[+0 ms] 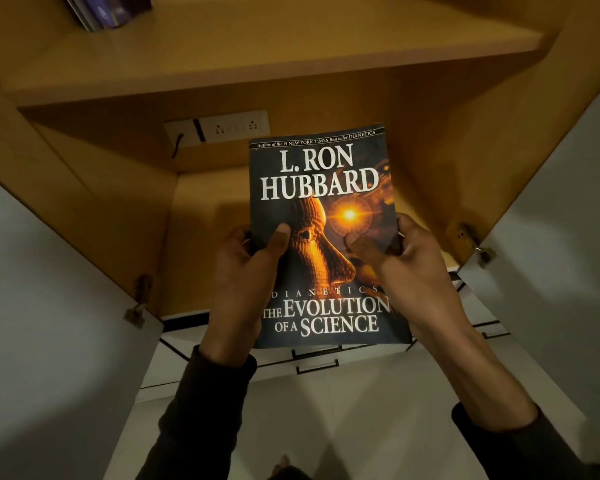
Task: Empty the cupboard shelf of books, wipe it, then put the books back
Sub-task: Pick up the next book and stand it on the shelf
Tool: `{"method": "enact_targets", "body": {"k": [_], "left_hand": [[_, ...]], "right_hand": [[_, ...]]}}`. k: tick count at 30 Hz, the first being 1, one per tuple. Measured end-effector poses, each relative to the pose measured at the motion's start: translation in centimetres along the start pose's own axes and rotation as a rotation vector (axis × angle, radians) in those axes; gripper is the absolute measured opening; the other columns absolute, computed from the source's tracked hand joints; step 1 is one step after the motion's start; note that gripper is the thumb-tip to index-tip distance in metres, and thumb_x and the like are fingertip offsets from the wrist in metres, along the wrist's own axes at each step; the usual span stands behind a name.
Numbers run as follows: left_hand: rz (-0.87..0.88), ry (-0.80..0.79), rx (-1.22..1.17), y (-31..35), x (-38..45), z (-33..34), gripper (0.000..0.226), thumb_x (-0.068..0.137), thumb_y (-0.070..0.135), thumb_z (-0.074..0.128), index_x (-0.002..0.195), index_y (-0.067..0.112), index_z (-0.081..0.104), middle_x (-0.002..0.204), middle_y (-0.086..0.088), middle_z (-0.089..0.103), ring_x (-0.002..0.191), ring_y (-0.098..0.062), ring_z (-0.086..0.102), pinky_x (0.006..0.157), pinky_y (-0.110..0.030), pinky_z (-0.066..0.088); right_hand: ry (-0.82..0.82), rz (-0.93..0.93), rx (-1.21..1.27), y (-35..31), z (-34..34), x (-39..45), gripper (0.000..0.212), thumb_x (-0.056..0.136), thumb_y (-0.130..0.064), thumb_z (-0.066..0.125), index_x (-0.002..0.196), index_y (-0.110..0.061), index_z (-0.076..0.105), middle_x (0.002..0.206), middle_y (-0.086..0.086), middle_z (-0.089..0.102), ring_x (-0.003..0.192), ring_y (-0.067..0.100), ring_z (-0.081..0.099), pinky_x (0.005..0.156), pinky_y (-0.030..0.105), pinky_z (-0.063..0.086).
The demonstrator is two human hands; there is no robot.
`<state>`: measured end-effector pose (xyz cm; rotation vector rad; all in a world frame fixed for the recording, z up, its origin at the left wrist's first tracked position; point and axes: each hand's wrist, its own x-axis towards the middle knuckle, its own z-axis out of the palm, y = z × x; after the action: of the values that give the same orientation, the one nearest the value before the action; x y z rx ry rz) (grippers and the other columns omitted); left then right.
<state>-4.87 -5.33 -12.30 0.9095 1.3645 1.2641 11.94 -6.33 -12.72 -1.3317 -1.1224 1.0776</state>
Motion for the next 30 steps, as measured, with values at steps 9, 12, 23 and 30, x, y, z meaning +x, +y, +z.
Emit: {"method": "enact_targets", "body": {"k": [9,12,23,30], "left_hand": [[-0.004,-0.004,-0.001,1.6,3.4,-3.3,0.023,0.09,0.028,0.066,0.111,0.02,0.063,0.099,0.004,0.074,0.083,-0.013,0.073,0.071,-0.031,0.057],[-0.007,-0.005,-0.007,1.8,4.5,-3.8,0.012,0.09,0.027,0.066,0.102,0.024,0.063,0.092,0.007,0.074,0.08,-0.011,0.073,0.07,-0.03,0.057],[0.025,0.068,-0.045,3.7,8.2,-0.7,0.017,0.088,0.026,0.067,0.104,0.025,0.066,0.093,0.005,0.076,0.082,-0.015,0.074,0.068,-0.031,0.058],[0.07,0.12,-0.079,6.3,9.6,2.4,0.025,0.085,0.028,0.069,0.109,0.023,0.065,0.091,0.002,0.076,0.078,-0.019,0.074,0.07,-0.036,0.056]], "right_hand": [[-0.006,-0.02,0.015,-1.2,4.5,2.2,0.025,0.087,-0.013,0.07,0.11,-0.015,0.062,0.091,-0.012,0.072,0.077,-0.006,0.066,0.059,0.006,0.047],[-0.005,-0.022,0.022,-1.4,5.3,2.8,0.024,0.087,-0.013,0.07,0.11,-0.014,0.062,0.091,-0.011,0.072,0.075,-0.007,0.066,0.056,0.007,0.047],[-0.092,-0.032,0.004,-3.1,3.9,9.2,0.022,0.087,-0.018,0.069,0.108,-0.023,0.063,0.094,-0.011,0.074,0.083,0.003,0.069,0.064,0.017,0.055],[-0.205,-0.09,0.01,-5.9,2.1,13.6,0.026,0.086,-0.017,0.071,0.11,-0.025,0.063,0.094,-0.013,0.074,0.085,0.002,0.07,0.074,0.023,0.054]]}}
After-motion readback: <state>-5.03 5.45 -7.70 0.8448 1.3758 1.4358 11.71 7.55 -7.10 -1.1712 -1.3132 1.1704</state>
